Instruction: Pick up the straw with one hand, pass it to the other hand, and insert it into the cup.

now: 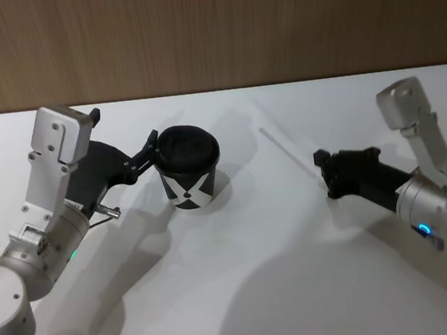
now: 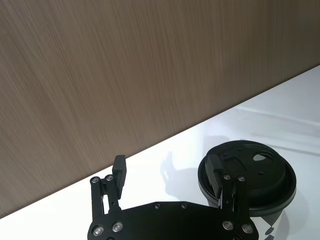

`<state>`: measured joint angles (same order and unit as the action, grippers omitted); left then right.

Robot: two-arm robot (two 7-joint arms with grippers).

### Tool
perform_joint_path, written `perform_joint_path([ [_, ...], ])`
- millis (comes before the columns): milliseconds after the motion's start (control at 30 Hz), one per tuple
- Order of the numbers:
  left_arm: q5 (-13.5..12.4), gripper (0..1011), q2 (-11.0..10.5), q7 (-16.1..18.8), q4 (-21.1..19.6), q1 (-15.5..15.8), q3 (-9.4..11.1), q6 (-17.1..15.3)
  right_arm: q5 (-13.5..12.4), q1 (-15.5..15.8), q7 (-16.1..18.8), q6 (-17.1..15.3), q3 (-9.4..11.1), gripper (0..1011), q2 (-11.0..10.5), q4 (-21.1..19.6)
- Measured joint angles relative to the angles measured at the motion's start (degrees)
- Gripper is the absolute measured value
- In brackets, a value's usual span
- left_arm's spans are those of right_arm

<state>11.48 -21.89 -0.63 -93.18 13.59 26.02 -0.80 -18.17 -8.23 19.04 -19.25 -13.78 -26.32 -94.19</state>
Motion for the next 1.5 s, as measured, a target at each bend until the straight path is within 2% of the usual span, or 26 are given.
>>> perform_joint_path([
  [267,0.0,1003,0.0,0.0,0.0,0.0,0.0,0.0,-2.5,0.1,0.5,4.1,2.0,0,0.8,-1.8],
  [500,0.0,1002,0.0,0.0,0.0,0.0,0.0,0.0,-6.0,0.1,2.3,8.4,3.8,0,2.0,-3.8],
  [867,0.0,1003,0.0,0.0,0.0,0.0,0.0,0.0,-11.3,0.0,6.8,13.5,4.6,0,3.4,-7.3],
  [1200,0.0,1003,0.0,0.0,0.0,0.0,0.0,0.0,-14.7,0.4,9.5,14.7,4.1,0,3.6,-10.2],
  [1500,0.0,1003,0.0,0.0,0.0,0.0,0.0,0.0,-15.9,0.9,10.4,14.9,3.3,0,3.2,-11.7],
])
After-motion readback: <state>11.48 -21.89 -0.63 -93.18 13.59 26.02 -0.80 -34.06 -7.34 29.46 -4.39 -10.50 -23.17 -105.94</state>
